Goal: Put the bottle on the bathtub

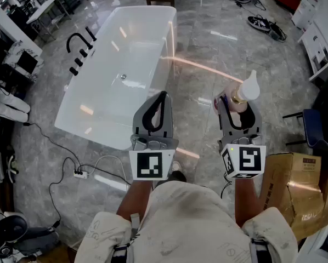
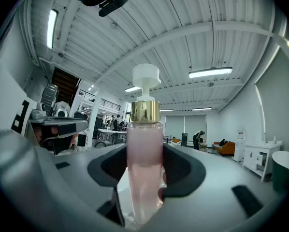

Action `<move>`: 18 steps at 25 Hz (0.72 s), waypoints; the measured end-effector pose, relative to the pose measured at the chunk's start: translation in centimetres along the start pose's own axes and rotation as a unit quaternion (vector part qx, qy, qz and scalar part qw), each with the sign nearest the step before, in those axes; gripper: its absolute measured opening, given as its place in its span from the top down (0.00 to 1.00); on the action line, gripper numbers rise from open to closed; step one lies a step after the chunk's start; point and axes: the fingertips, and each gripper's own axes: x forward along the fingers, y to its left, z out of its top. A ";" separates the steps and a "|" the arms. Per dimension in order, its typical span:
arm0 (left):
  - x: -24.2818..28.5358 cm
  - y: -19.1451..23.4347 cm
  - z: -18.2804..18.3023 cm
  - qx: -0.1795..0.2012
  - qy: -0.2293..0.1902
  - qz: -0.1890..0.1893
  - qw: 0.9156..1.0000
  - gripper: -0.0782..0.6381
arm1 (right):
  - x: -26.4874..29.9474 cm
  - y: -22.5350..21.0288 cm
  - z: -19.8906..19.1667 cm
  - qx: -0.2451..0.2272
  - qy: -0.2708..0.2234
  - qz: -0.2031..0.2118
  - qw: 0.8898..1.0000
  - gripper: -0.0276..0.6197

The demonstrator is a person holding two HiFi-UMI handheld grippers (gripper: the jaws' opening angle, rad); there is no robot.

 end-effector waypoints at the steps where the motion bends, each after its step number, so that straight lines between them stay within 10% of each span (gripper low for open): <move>1: 0.3 0.7 -0.3 -0.002 0.003 0.000 1.000 0.89 | 0.7 0.3 0.0 0.001 0.001 0.000 1.000 0.65; 18: 3.2 7.1 -2.9 -0.047 0.012 -0.021 0.999 0.89 | 6.9 3.2 0.6 0.004 0.017 -0.018 1.000 0.65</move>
